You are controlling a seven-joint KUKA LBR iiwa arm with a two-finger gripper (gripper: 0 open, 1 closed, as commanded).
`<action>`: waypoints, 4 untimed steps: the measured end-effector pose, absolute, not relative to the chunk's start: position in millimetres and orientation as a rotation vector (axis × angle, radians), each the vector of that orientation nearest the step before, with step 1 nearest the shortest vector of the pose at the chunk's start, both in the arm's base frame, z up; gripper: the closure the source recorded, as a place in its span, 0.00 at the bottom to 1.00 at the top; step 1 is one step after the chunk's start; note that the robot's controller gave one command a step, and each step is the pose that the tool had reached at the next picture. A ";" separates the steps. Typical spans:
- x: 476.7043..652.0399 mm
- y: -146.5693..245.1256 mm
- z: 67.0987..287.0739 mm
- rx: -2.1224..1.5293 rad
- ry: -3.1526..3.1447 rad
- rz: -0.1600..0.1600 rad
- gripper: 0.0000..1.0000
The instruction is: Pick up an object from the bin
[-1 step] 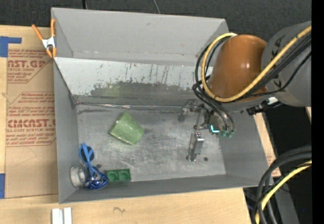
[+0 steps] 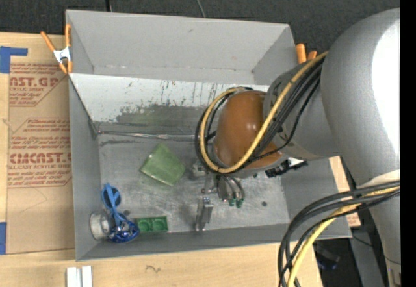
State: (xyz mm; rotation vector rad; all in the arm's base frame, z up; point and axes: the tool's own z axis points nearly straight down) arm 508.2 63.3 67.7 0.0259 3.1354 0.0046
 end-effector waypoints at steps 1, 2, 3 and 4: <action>482.5 174.5 117.9 -0.141 3.137 0.008 0.00; 486.0 211.8 74.6 -0.422 3.094 0.002 0.00; 482.1 212.1 72.3 -0.422 3.106 0.003 1.00; 517.1 178.5 194.5 -0.949 2.987 0.000 1.00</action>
Offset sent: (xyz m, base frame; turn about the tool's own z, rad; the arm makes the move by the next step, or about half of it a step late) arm -0.0242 0.1048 0.0489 -0.0961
